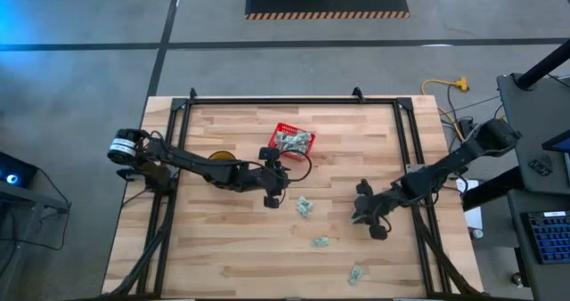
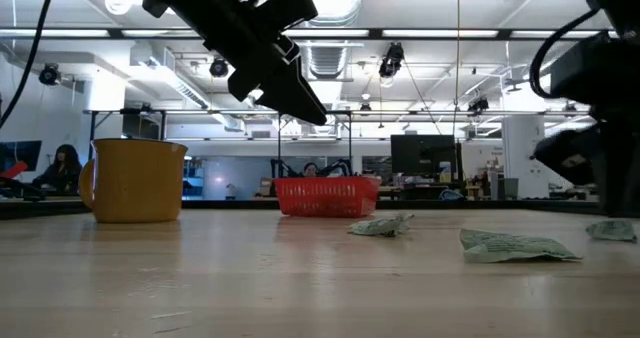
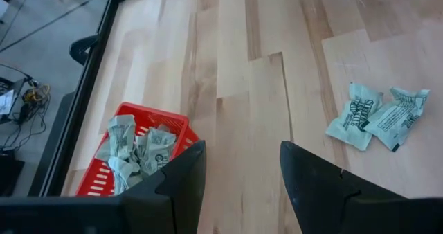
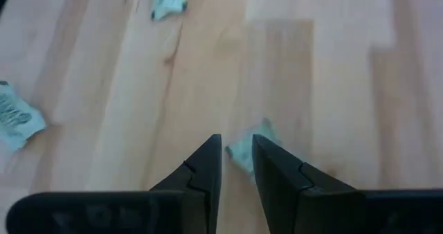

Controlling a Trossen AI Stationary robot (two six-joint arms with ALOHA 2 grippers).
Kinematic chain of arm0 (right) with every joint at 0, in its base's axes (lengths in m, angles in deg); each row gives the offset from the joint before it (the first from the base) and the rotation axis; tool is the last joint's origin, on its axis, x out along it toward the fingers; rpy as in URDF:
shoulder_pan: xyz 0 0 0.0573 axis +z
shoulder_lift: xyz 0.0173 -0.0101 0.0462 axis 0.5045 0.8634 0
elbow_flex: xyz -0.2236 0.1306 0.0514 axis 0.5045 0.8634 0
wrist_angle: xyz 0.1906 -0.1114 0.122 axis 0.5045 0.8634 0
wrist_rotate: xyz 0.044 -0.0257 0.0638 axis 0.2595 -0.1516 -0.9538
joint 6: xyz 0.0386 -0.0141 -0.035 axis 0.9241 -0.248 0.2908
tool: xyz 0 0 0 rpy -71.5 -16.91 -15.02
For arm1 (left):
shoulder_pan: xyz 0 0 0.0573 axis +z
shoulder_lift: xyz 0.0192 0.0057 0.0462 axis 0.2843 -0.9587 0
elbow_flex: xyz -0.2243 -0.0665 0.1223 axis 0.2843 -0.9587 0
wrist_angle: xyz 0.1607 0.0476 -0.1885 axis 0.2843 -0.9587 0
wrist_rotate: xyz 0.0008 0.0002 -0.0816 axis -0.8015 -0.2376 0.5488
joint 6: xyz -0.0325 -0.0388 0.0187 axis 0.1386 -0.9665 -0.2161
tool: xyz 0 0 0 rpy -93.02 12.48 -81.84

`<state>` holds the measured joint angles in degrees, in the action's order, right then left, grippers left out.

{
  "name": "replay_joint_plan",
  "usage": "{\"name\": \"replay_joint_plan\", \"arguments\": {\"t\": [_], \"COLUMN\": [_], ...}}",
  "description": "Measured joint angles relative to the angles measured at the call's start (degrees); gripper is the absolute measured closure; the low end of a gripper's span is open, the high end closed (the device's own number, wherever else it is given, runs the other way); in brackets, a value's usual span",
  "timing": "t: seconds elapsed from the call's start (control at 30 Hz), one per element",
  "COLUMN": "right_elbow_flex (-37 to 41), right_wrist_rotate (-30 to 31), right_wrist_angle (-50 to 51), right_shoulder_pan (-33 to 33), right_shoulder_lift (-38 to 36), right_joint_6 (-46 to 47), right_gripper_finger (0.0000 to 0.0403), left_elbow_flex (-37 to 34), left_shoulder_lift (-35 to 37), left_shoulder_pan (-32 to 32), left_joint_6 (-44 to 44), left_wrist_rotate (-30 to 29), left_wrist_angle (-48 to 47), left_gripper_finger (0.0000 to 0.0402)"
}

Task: Pick and place Stevia / Truvia into bins
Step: Put the stevia packet into the red basket

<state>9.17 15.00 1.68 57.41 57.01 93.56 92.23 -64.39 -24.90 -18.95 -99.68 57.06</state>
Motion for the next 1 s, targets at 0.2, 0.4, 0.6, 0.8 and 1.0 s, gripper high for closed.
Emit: {"name": "replay_joint_plan", "arguments": {"t": [0.2, 0.4, 0.6, 0.8, 1.0], "right_elbow_flex": [-2.0, -2.1, -1.8, -1.7, -1.9], "right_wrist_rotate": [6.3, 4.3, 5.4, 5.7, 6.1], "right_wrist_angle": [0.4, 1.8, 3.9, 3.7, 2.0], "right_shoulder_pan": [0.0, 0.4, 0.4, 0.4, 0.4], "right_shoulder_lift": [0.1, 0.1, 0.6, 3.6, 6.5], "right_joint_6": [-7.0, -4.8, -3.9, -3.9, -3.9], "right_gripper_finger": [0.0337, 0.0338, 0.0339, 0.0338, 0.0337], "left_elbow_flex": [0.0, 0.0, -0.1, -0.1, -0.5], "left_shoulder_lift": [0.0, 0.0, 0.0, 0.0, 0.0], "left_shoulder_pan": [0.0, 0.0, 0.0, 0.0, 0.0], "left_joint_6": [0.0, 0.0, -0.1, -0.1, -0.1], "left_wrist_rotate": [0.0, 0.0, 0.2, 0.2, 0.3], "left_wrist_angle": [0.0, 0.0, 0.0, 0.0, 0.1], "left_gripper_finger": [0.0233, 0.0233, 0.0233, 0.0233, 0.0233]}}
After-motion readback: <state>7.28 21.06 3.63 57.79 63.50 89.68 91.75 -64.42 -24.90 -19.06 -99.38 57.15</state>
